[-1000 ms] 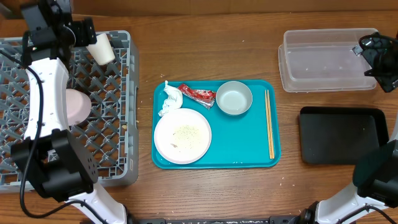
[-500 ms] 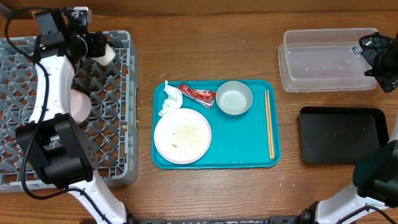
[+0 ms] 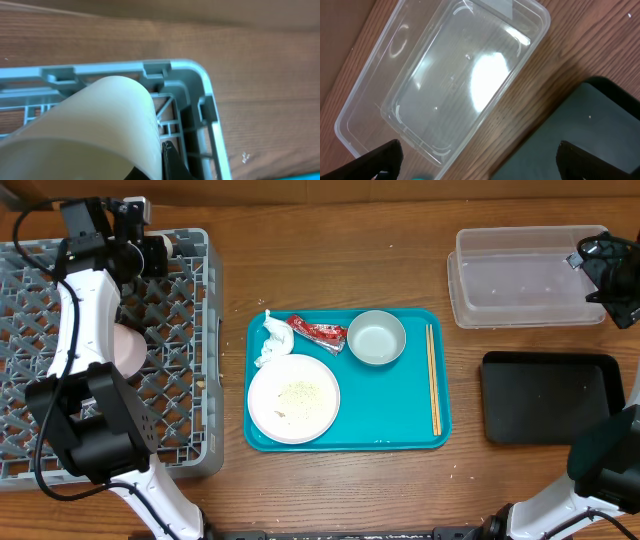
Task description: Sort waste into correct bins and load items into the dishwasher
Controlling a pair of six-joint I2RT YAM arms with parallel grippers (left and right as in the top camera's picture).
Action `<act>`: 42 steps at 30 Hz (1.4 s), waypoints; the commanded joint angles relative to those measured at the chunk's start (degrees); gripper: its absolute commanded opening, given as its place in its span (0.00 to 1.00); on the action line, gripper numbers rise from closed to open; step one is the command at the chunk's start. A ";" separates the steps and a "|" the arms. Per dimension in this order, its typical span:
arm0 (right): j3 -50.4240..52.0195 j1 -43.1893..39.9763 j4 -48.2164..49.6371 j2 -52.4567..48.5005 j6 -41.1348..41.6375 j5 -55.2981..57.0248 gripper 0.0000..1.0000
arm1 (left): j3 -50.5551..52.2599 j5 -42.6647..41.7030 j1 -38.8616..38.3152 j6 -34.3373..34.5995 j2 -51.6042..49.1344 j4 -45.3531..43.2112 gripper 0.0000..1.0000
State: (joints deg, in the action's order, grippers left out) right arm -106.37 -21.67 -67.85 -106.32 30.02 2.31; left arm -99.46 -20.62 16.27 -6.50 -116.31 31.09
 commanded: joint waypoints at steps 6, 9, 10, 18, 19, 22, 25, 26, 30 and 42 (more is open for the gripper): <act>-0.20 -0.04 0.24 0.02 0.35 -0.02 1.00 | -0.09 -13.57 6.36 22.75 9.97 -5.90 0.04; -0.20 -0.04 0.24 0.02 0.35 -0.02 1.00 | -0.09 -26.82 10.25 26.12 8.92 -7.45 0.04; -0.20 -0.04 0.24 0.02 0.35 -0.02 1.00 | -0.09 -31.80 11.54 26.12 8.07 -8.13 0.04; -0.20 -0.04 0.24 0.02 0.35 -0.02 1.00 | -0.09 -69.57 18.99 27.17 -3.21 -23.21 0.04; -0.20 -0.04 0.24 0.02 0.35 -0.02 0.99 | -0.09 -70.03 19.26 29.70 -4.31 -25.16 0.04; -0.20 -0.04 0.24 0.02 0.35 -0.02 1.00 | -0.09 -69.99 19.61 32.28 -6.91 -27.43 0.05; -0.20 -0.04 0.24 0.02 0.35 -0.02 1.00 | -0.09 -69.96 19.58 32.24 -8.66 -28.48 0.07; -0.20 -0.04 0.24 0.02 0.35 -0.02 1.00 | -0.09 -69.96 19.56 32.24 -9.18 -28.63 0.07; -0.20 -0.04 0.26 0.02 0.35 -0.02 1.00 | -0.09 -69.99 19.30 32.26 -11.87 -28.79 0.12; -0.20 -0.04 0.26 0.02 0.35 -0.02 1.00 | -0.09 -68.54 17.79 32.46 -19.34 -31.41 0.06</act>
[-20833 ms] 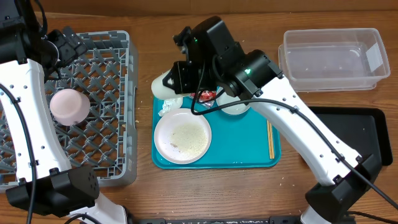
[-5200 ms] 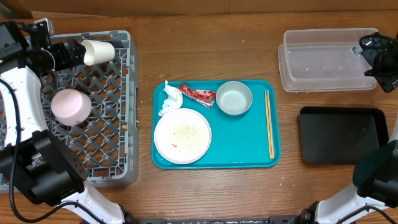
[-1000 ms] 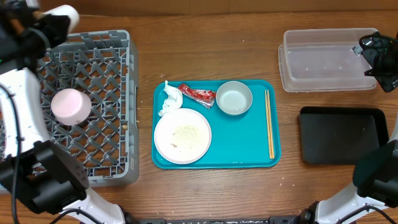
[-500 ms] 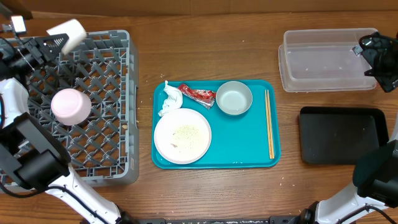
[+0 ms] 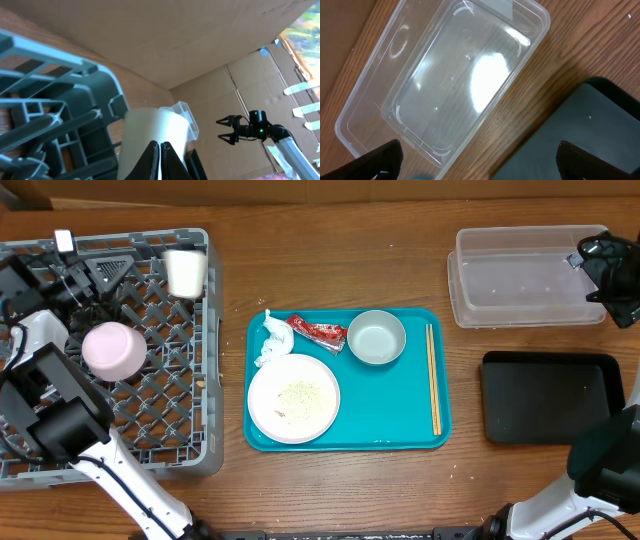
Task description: Sort waste into correct bins and load items into the dishwasher
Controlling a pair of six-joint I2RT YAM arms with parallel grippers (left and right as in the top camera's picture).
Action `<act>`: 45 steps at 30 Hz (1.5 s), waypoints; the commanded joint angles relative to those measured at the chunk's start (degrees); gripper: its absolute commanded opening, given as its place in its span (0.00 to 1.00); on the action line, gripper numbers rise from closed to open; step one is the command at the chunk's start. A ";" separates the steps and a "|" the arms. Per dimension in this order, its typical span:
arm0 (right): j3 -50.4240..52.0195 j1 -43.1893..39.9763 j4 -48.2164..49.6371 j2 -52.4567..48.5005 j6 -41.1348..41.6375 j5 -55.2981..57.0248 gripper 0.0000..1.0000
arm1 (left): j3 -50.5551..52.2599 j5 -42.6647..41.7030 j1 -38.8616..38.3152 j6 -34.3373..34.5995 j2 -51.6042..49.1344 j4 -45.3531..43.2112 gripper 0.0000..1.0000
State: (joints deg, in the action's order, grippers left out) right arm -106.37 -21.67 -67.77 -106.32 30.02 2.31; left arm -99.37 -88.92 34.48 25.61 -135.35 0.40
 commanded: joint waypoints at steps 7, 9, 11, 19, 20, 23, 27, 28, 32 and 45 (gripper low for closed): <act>-0.20 -0.04 0.15 0.02 0.35 -0.02 1.00 | -0.17 -1.70 0.57 19.52 -0.17 -21.64 0.07; -0.20 -0.04 0.15 0.02 0.35 -0.02 1.00 | -0.17 -1.70 1.07 32.06 0.04 -34.69 0.11; -0.20 -0.04 0.15 0.02 0.35 -0.02 1.00 | -0.17 -1.70 1.31 44.50 0.42 -50.12 0.21; -0.20 -0.04 0.15 0.02 0.35 -0.02 1.00 | -4.39 -1.64 -1.42 74.95 3.02 -91.25 0.43; -0.20 -0.04 0.15 0.02 0.35 -0.02 1.00 | -4.57 -1.64 -2.12 74.25 3.34 -91.25 0.45; -0.20 -0.04 0.17 0.02 0.35 -0.02 1.00 | -4.74 -1.64 -5.73 73.16 4.35 -91.23 0.45; -0.20 -0.04 0.15 0.02 0.35 -0.02 1.00 | -4.74 -1.62 -8.85 70.36 4.44 -91.17 0.95; -0.20 -0.04 0.15 0.02 0.35 -0.02 1.00 | -4.74 -1.53 -9.40 67.95 4.44 -91.06 1.00; -0.20 -0.04 0.15 0.02 0.35 -0.02 1.00 | -4.74 2.21 -10.54 54.66 4.44 -88.00 1.00; -0.20 -0.04 0.15 0.02 0.35 -0.02 1.00 | -4.74 30.36 -10.67 74.58 4.74 -85.81 1.00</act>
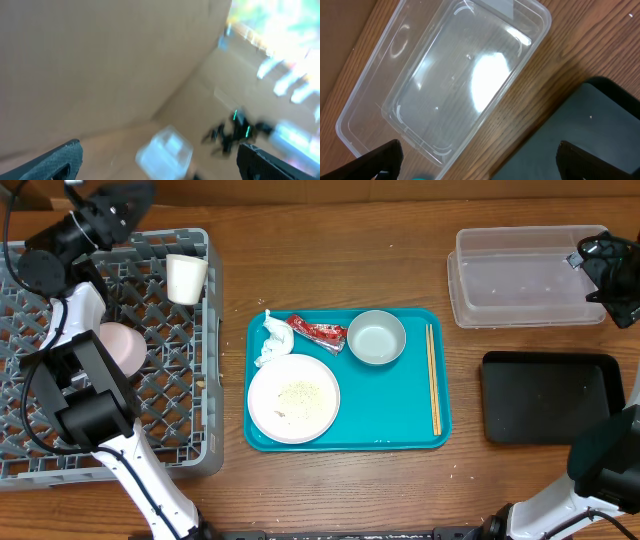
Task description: Sort waste into correct bins and load items into the dishwasher
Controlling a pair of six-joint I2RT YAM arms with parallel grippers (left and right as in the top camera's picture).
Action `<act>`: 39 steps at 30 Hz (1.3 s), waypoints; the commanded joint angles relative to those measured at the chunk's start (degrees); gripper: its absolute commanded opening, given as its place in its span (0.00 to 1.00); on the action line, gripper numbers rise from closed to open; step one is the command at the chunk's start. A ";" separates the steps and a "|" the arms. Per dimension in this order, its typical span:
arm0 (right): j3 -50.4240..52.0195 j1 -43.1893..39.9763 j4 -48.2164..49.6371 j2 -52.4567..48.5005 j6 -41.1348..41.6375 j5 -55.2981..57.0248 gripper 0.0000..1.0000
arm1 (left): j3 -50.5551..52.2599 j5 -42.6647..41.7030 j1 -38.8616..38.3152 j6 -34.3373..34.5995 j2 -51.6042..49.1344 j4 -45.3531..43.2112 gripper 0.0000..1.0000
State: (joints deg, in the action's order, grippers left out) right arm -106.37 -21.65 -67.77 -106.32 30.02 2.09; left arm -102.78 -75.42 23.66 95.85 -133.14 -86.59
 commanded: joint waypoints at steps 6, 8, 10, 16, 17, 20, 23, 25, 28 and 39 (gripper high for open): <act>-0.20 -0.07 0.15 0.02 0.35 0.20 1.00 | -2.14 23.30 0.55 -20.13 2.71 42.38 1.00; -0.20 -0.07 0.15 0.02 0.37 0.20 1.00 | -3.15 22.14 0.74 -34.64 2.73 54.77 1.00; -0.20 -0.07 0.15 0.02 0.35 0.20 1.00 | -4.17 21.11 0.74 -46.53 2.82 63.25 1.00; -0.20 -0.07 0.15 0.02 0.37 0.20 0.99 | -5.01 27.67 0.85 -72.63 6.38 86.03 1.00; -0.20 -0.07 0.15 0.02 0.35 0.20 1.00 | -5.01 31.52 0.70 -77.96 7.52 90.40 1.00; -0.20 -0.07 0.15 0.02 0.35 0.20 1.00 | -5.01 44.22 -1.01 -93.83 12.00 101.04 1.00; -0.20 -0.07 0.17 0.02 0.35 0.20 1.00 | -5.01 45.44 -3.45 -104.72 16.26 105.20 1.00; -0.20 -0.07 0.15 0.02 0.35 0.20 1.00 | -5.01 42.42 -5.35 -106.81 19.41 106.40 1.00; -0.20 -0.07 0.17 0.02 0.35 0.20 1.00 | -5.01 35.50 -8.31 -109.92 22.73 108.06 1.00; -0.20 -0.07 0.15 0.02 0.35 0.20 1.00 | -4.98 53.72 -22.53 -135.93 22.49 130.07 1.00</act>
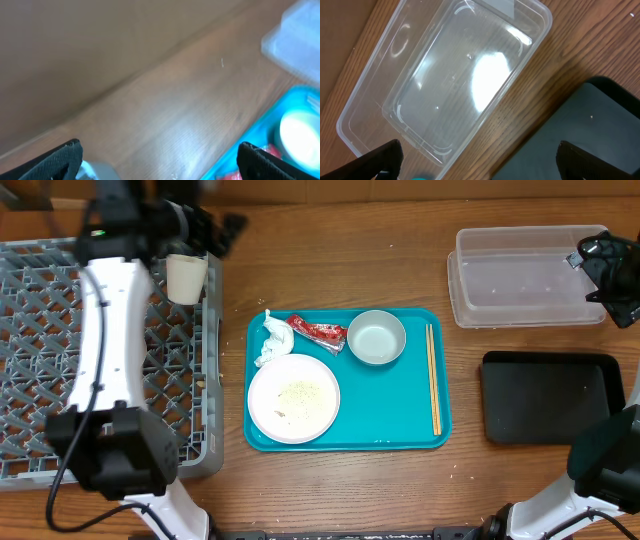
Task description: Sort waste into correct bins and load items into the dishwasher
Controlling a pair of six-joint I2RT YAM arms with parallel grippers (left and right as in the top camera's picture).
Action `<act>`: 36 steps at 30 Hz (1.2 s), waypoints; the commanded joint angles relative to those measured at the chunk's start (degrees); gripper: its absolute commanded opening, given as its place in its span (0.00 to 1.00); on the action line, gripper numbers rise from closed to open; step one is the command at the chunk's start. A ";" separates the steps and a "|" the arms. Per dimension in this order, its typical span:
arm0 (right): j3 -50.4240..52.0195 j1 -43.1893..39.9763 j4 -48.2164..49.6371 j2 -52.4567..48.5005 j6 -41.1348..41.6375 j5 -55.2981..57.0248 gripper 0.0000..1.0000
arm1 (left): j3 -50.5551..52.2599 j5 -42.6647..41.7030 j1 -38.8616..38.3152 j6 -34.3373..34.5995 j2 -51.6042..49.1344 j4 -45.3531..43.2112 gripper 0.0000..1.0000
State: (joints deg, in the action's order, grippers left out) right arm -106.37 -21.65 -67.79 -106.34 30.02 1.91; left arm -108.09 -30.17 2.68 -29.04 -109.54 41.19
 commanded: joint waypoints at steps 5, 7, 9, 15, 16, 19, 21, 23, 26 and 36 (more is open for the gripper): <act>-0.20 -0.07 0.17 0.04 0.35 0.37 1.00 | 0.33 17.75 -2.71 -16.85 -1.27 7.58 1.00; -0.20 -0.07 0.20 0.04 0.35 0.37 1.00 | 0.33 22.95 -2.71 -17.29 -1.38 7.08 0.97; -0.20 -0.07 0.17 0.04 0.35 0.37 0.99 | 0.33 25.88 -2.71 -19.23 -1.73 6.78 0.88; -0.20 -0.07 0.17 0.04 0.37 0.37 1.00 | 0.35 27.87 -2.71 -20.74 -2.69 9.62 0.95; -0.20 -0.07 0.17 0.04 0.35 0.35 1.00 | 0.35 28.11 -2.71 -20.72 -2.69 10.16 0.94; -0.20 -0.07 0.17 0.04 0.35 0.37 1.00 | 0.35 30.93 -2.71 -20.72 -2.69 11.87 0.90; -0.20 -0.07 0.20 0.04 0.35 0.37 1.00 | 0.35 31.10 -2.67 -20.70 -2.69 11.91 0.89; -0.20 -0.07 0.20 0.04 0.35 0.37 1.00 | 0.35 31.23 -2.67 -20.68 -2.69 12.13 0.88; -0.20 -0.07 0.17 0.04 0.35 0.37 1.00 | 0.35 31.21 -2.67 -20.63 -2.86 13.27 0.84; -0.20 -0.07 0.17 0.04 0.35 0.37 1.00 | 0.35 31.04 -2.56 -21.16 -7.93 11.96 0.83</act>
State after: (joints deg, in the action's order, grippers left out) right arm -106.37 -21.65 -67.79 -106.34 30.04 1.91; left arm -107.85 0.30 -0.25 -48.69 -114.45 54.00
